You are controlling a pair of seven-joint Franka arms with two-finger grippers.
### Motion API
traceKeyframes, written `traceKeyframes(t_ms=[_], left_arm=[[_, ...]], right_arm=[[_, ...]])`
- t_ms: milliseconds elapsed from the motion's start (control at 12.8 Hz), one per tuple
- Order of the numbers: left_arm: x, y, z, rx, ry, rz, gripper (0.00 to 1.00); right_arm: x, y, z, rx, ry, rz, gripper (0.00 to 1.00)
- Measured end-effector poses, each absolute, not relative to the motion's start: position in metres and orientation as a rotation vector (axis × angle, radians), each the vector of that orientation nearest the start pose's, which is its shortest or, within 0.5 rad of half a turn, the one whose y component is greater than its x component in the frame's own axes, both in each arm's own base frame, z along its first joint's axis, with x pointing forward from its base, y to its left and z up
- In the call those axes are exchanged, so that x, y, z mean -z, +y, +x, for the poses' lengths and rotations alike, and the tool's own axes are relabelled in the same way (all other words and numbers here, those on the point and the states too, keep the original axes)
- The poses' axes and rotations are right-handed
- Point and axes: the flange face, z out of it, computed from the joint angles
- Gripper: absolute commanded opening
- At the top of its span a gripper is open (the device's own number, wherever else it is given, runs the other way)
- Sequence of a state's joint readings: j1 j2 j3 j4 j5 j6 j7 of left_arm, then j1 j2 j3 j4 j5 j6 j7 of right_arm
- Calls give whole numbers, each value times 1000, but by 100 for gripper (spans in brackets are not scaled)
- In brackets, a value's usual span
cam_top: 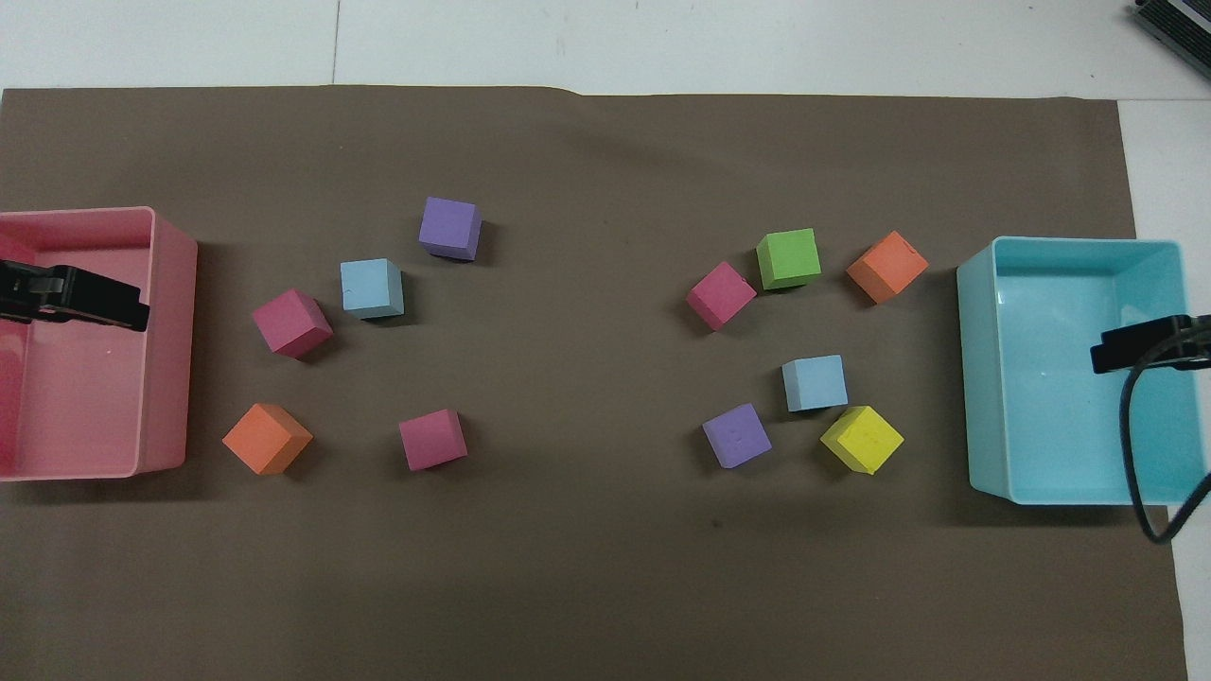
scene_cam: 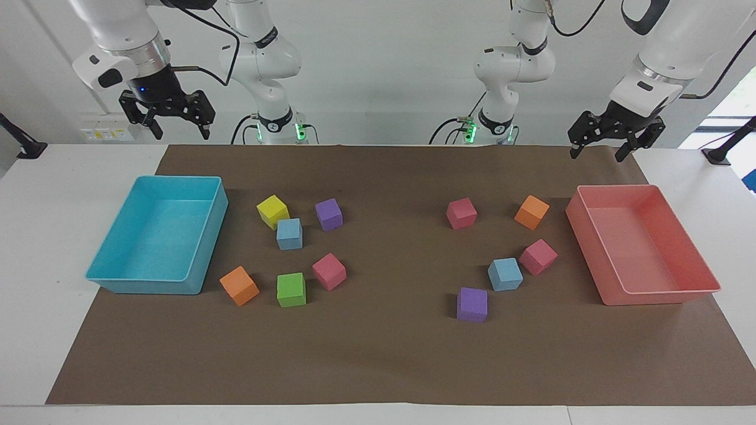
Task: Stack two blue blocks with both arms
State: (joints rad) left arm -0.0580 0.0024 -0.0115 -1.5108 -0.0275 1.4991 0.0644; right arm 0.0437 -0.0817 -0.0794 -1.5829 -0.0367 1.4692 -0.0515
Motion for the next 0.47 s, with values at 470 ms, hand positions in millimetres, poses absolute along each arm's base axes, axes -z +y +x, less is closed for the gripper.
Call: traceKeyframes(t_ms=[470], left_arm=[[-645,-42,547,-23,216,-3162,100]], right_arm=[[-653,-31,517,-57,3,-3169,100]])
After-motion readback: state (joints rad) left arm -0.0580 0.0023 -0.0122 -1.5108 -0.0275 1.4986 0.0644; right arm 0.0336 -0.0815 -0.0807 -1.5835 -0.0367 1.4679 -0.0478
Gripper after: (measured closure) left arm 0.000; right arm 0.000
